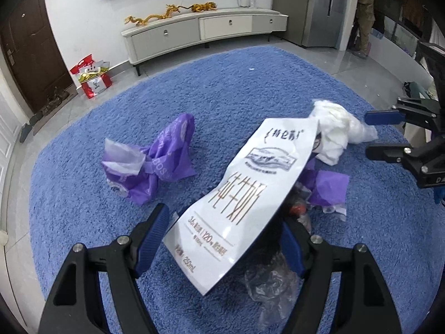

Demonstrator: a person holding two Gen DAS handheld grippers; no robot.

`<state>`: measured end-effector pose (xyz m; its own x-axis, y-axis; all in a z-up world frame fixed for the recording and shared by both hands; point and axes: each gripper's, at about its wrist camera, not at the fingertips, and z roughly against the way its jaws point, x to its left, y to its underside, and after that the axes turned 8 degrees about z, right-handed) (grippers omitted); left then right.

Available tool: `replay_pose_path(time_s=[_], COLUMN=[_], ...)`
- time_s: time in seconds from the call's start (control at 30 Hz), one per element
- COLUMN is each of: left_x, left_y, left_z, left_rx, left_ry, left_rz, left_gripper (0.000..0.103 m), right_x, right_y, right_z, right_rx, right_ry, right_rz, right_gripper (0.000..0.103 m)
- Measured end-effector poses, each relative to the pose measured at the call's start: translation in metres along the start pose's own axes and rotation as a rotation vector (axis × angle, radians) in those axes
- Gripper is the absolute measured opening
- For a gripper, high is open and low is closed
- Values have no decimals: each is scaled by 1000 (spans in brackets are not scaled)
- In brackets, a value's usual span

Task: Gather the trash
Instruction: 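Grasp the white milk carton with the left tool while the right tool grasps the clear plastic bag, then carry the carton and plastic bag over the trash bin and open both tools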

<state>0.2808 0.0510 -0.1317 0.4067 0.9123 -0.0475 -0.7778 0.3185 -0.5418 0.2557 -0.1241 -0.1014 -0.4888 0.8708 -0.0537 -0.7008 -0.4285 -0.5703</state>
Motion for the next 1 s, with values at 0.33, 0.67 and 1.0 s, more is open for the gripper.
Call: replay_pose_path(time_s=[0.33, 0.67, 1.0], left_x=[-15, -11, 6], left_y=[-10, 3, 43], left_z=[-6, 19, 100], left_rx=[1, -48, -158], left_ry=[16, 75, 120], left_rz=[-44, 74, 185], left_gripper=[51, 38, 37], right_x=[4, 14, 30], right_y=[-11, 8, 50], right_z=[-18, -1, 74], right_rx=[20, 4, -109], right_ry=[28, -7, -79], right_rz=[48, 48, -5], right_gripper=[51, 27, 26])
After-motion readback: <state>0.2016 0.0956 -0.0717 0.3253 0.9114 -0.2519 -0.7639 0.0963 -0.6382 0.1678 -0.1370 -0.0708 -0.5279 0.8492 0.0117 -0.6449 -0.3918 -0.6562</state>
